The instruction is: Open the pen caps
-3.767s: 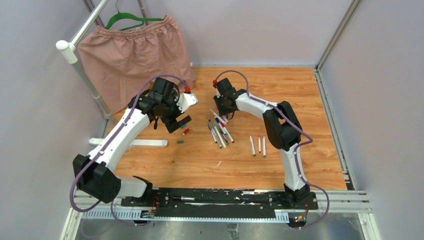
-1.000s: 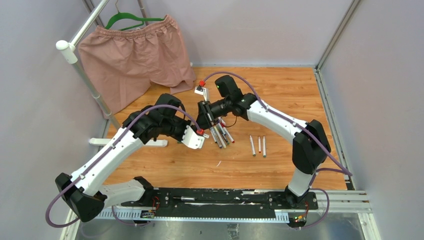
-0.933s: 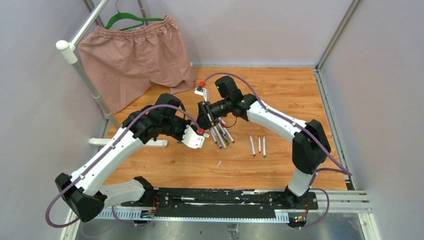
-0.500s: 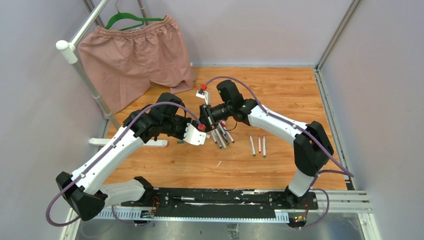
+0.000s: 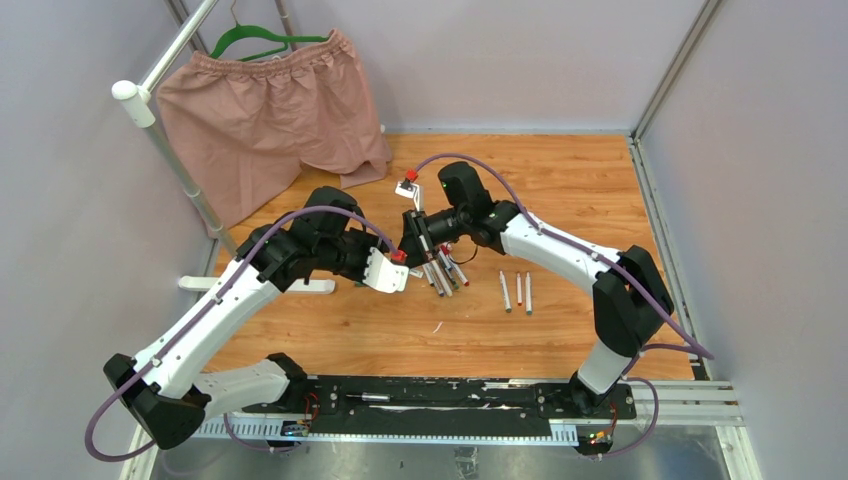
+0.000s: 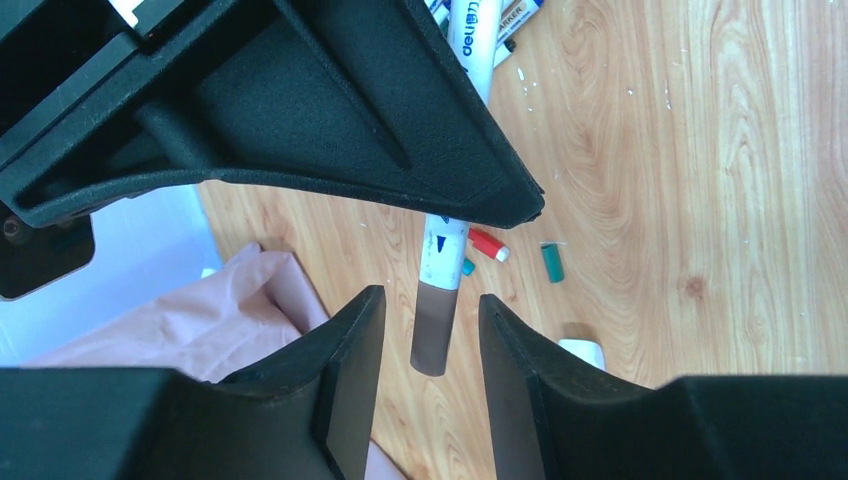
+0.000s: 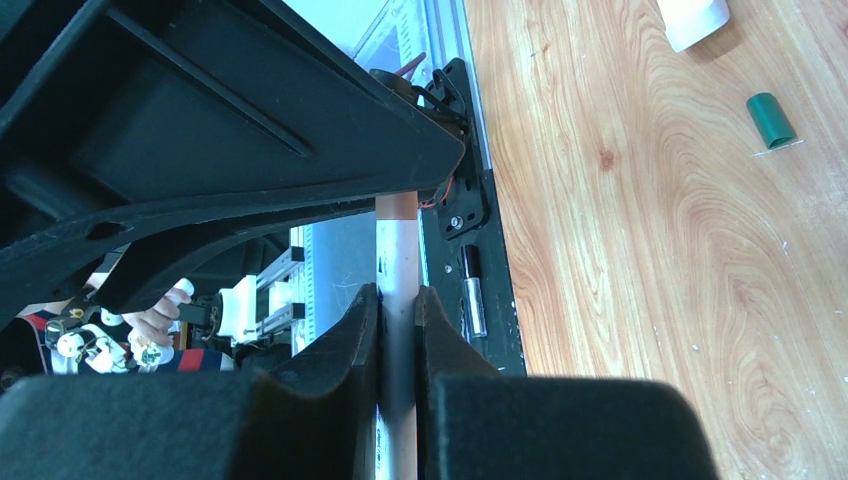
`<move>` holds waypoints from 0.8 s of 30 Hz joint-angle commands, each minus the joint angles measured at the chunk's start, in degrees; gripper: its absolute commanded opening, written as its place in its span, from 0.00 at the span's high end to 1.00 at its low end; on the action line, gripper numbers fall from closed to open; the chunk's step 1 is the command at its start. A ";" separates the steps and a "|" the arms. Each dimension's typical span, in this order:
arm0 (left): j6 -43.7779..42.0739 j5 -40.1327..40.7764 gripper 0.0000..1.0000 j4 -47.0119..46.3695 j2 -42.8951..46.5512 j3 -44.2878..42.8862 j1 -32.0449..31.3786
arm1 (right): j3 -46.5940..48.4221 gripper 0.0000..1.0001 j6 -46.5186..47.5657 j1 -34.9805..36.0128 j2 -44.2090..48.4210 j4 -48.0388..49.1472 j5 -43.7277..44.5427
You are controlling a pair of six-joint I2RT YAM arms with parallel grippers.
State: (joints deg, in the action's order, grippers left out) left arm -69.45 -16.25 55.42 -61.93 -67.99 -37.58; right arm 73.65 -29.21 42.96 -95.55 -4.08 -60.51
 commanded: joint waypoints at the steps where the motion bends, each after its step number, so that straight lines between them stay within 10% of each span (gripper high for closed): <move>1: 0.00 -1.32 0.58 0.08 -0.03 0.19 -0.21 | 1.50 1.00 -0.32 -0.29 0.56 1.04 -2.04; 8: -1.78 1.25 0.72 0.57 -0.03 1.85 -0.21 | 1.94 1.00 -0.52 -0.41 0.56 1.18 -2.20; 12: -2.02 1.42 1.00 0.99 -0.43 1.30 -0.21 | 1.86 1.00 -0.51 -0.35 0.16 1.18 -2.13; 24: -10.85 11.99 1.00 1.45 -1.45 4.35 -0.21 | -3.15 1.00 0.60 -2.37 2.93 -1.98 -2.28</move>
State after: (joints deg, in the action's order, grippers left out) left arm -75.99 -12.88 53.78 -62.30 -65.69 -38.02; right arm 72.73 -29.30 41.91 -95.53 -3.40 -61.17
